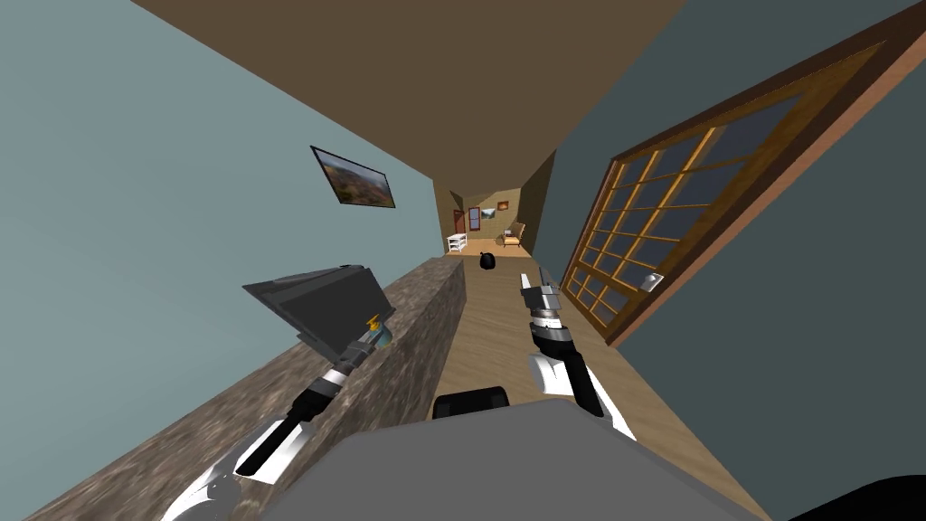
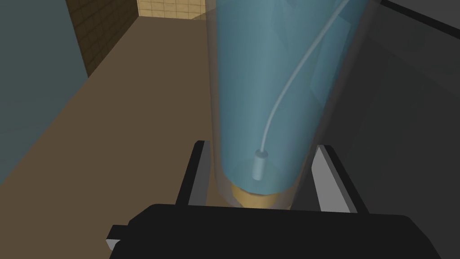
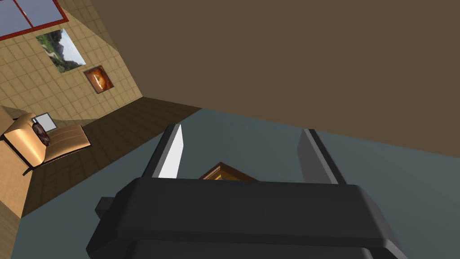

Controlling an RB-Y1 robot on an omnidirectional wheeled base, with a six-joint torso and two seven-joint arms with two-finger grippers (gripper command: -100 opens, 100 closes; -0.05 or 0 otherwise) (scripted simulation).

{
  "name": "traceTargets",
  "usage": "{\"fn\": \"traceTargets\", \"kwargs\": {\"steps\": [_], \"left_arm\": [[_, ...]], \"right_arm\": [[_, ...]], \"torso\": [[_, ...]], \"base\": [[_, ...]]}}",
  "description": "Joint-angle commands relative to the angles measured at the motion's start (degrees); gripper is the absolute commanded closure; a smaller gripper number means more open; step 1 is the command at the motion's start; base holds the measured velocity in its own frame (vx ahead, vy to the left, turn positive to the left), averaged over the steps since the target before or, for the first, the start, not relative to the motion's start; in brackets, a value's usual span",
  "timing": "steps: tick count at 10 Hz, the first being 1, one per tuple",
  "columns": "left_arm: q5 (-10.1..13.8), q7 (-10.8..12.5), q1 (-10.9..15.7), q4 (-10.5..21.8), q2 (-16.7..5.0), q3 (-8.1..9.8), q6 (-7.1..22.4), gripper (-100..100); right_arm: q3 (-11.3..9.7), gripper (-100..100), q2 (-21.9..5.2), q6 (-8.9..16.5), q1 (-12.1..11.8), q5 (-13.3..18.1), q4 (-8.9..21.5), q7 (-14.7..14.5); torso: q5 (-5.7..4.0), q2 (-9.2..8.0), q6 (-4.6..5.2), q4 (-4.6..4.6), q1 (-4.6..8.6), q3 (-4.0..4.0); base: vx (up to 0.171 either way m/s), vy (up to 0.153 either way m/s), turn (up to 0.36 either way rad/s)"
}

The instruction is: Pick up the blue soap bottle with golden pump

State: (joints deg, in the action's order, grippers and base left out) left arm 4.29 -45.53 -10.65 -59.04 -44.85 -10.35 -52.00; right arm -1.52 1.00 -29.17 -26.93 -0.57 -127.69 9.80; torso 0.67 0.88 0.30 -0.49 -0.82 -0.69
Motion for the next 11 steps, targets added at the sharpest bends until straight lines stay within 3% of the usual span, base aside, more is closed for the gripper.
{"fn": "traceTargets", "kwargs": {"steps": [1, 3, 4, 5, 7, 8, 10, 11], "left_arm": [[2.5, -2.9, -2.9, -2.9, 1.9, 0.91, 2.9, 100], [2.5, -4.3, -3.3, -6.7, 1.9, 0.91, 5.7, 100], [4.9, -6.8, -6.1, -8.7, 3.6, 1.80, 7.7, 100], [4.9, -8.2, -6.4, -10.9, 3.6, 1.80, 9.4, 100], [4.9, -8.3, -6.4, -13.7, 3.6, 1.80, 10.7, 100], [7.3, -11.1, -9.6, -16.2, 5.4, 2.69, 13.5, 100], [7.3, -12.2, -9.6, -19.7, 5.4, 2.69, 15.6, 100], [9.7, -14.8, -12.5, -21.5, 7.1, 3.58, 17.8, 100]], "right_arm": [[0.0, 0, 0.0, 0.0, 0.0, 0.0, 0.0, 0.0], [0.0, 0, 0.0, 0.0, 0.0, 0.0, 0.0, 0.0], [0.0, 0, 0.0, 0.0, 0.0, 0.0, 0.0, 0.0], [0.0, 0, 0.0, 0.0, 0.0, 0.0, 0.0, 0.0], [0.0, 0, 0.0, 0.0, 0.0, 0.0, 0.0, 0.0], [0.0, 0, 0.0, 0.0, 0.0, 0.0, 0.0, 0.0], [0.0, 0, 0.0, 0.0, 0.0, 0.0, 0.0, 0.0], [0.0, 0, 0.0, 0.0, 0.0, 0.0, 0.0, 0.0]], "torso": [[0.00, 0.00, 0.00, 0.00, 0.00, 0.00], [0.12, 0.02, -0.02, -0.07, -0.23, -0.05], [0.08, 0.09, -0.06, -0.09, -0.10, -0.09], [0.19, 0.03, 0.04, -0.13, -0.24, -0.08], [0.22, 0.12, -0.07, -0.18, -0.22, -0.15], [0.19, 0.22, -0.03, -0.19, -0.06, -0.20], [0.29, 0.06, -0.06, -0.18, -0.42, -0.12], [0.25, 0.12, -0.09, -0.18, -0.27, -0.15]], "base": [[-0.044, 0.100, -0.237], [-0.041, 0.077, -0.065], [-0.061, 0.093, -0.249], [-0.074, 0.110, -0.140], [-0.029, 0.031, 0.026], [-0.054, 0.082, -0.267], [-0.060, 0.080, -0.072], [-0.064, 0.088, -0.213]]}}
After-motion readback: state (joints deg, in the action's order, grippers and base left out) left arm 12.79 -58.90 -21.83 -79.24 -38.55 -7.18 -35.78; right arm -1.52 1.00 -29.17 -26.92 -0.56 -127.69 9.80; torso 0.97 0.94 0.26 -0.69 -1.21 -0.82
